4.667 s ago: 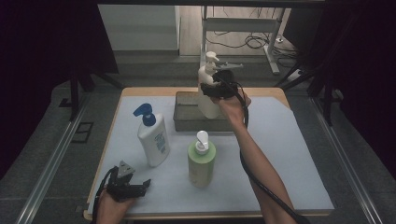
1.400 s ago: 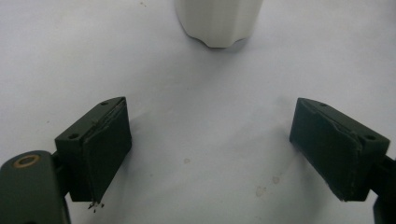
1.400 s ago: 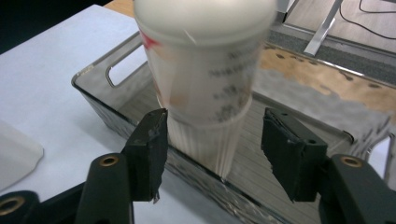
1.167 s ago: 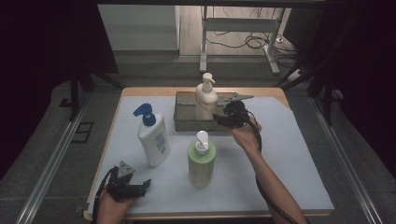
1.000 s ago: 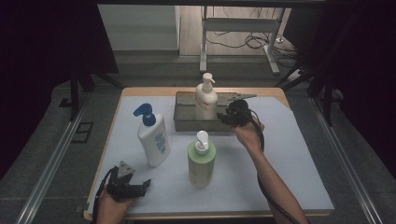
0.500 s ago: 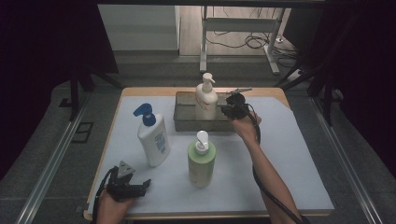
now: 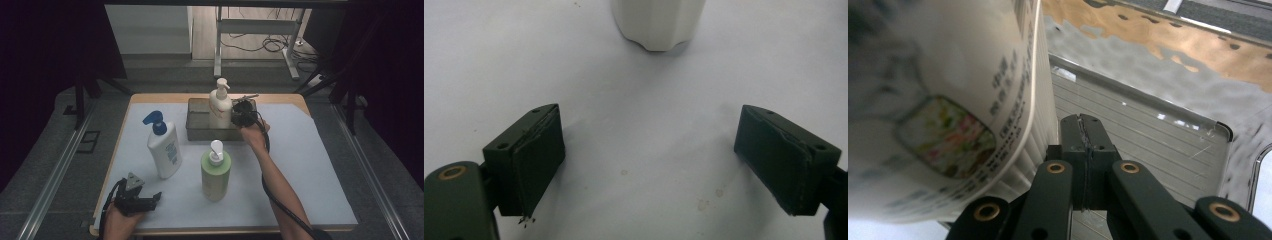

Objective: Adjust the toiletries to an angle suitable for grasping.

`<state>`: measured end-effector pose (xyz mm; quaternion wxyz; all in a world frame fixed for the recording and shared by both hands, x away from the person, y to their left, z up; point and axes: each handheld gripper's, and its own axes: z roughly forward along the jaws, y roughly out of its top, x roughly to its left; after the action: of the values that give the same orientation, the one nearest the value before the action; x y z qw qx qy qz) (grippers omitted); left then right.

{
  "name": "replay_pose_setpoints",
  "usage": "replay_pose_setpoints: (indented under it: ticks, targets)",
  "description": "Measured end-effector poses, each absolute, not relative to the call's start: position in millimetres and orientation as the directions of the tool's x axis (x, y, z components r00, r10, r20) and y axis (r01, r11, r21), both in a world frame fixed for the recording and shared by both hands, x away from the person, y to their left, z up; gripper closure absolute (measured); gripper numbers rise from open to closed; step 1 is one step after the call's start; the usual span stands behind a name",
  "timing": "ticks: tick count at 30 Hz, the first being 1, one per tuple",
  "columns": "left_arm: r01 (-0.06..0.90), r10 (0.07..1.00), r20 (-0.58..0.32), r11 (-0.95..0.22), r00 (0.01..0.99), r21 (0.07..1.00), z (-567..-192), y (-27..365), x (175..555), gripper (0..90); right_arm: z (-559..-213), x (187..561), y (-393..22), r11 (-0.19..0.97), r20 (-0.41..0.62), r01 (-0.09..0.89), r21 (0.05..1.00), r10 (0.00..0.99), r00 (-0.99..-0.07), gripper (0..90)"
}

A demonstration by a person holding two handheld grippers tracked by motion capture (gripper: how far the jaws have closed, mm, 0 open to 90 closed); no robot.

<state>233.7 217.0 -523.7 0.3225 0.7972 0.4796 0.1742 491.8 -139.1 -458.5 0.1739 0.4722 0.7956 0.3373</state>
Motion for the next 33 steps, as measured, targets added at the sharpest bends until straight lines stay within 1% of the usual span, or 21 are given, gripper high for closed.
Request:
replay_pose_setpoints:
  ticks: [16, 33]
  targets:
    - [0.652, 0.877, -0.032, -0.332, 0.479, 0.681, -523.7, 217.0, 233.7, 12.3, -462.4, 491.6, -134.0, 0.311, 0.07, 0.65, 0.694, 0.869, -0.49, 89.5]
    - [0.653, 0.877, -0.032, -0.332, 0.479, 0.681, -523.7, 217.0, 233.7, 12.3, -463.6, 491.8, -118.7, 0.331, 0.069, 0.646, 0.688, 0.856, -0.513, 89.4]
